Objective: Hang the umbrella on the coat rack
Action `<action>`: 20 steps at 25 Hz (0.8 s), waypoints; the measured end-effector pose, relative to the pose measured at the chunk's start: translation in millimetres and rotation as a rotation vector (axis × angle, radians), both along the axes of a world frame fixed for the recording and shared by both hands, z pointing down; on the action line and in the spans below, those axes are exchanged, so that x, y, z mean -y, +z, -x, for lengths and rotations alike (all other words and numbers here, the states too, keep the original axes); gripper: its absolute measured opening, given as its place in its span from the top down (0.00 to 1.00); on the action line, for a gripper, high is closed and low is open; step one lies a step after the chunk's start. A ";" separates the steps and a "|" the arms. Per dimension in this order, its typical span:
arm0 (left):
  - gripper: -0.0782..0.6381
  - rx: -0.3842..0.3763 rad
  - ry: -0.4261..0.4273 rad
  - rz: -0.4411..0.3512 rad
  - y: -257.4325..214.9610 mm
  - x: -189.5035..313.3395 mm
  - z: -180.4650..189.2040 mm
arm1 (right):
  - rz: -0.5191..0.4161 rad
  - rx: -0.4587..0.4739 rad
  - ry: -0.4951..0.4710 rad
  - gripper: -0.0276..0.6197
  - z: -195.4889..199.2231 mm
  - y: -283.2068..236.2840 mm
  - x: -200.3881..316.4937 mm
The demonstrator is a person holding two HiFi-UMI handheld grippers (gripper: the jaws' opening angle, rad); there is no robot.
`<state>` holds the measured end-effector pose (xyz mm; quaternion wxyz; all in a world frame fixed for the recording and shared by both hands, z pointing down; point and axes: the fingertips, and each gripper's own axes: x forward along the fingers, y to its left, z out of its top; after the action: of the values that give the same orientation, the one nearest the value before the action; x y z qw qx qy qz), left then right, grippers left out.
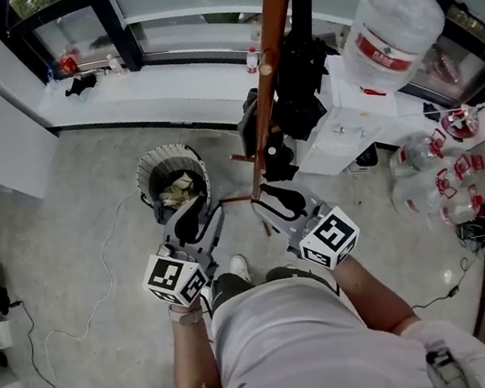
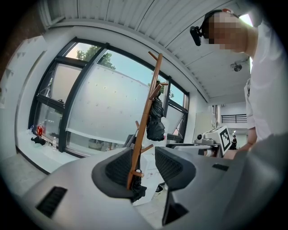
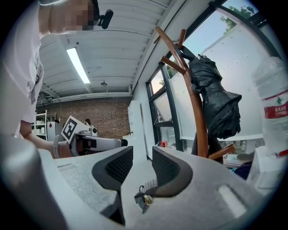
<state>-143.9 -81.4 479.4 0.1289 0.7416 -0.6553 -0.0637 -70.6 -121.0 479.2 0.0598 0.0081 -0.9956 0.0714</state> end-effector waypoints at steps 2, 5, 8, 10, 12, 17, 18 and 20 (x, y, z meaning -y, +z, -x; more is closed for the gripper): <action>0.69 -0.003 0.004 0.004 -0.3 3.0 -1.5 | 0.011 -0.001 0.004 0.77 -0.6 0.3 1.3; 0.69 -0.005 0.012 0.004 1.1 7.1 -3.7 | 0.016 -0.007 0.002 0.77 -0.7 1.1 1.9; 0.69 -0.007 0.018 0.002 1.2 8.9 -3.7 | 0.020 -0.016 0.005 0.77 0.2 2.7 1.8; 0.69 -0.016 0.019 -0.004 0.6 9.1 -1.8 | 0.020 -0.018 0.007 0.77 1.1 3.4 1.4; 0.69 -0.021 0.018 -0.009 0.6 9.6 0.1 | 0.021 -0.022 0.012 0.77 1.1 4.3 1.8; 0.69 -0.023 0.028 -0.016 2.4 14.1 -0.3 | 0.022 -0.029 0.034 0.77 -3.9 7.4 7.5; 0.69 -0.023 0.032 -0.015 2.9 15.3 -1.1 | 0.022 -0.029 0.038 0.77 -4.8 7.7 8.9; 0.69 -0.022 0.039 -0.011 4.2 17.3 -2.5 | 0.024 -0.030 0.046 0.77 -5.9 8.1 11.5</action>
<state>-141.4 -98.7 483.7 0.1331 0.7541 -0.6390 -0.0732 -64.7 -132.5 487.3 0.0732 0.0315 -0.9932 0.0844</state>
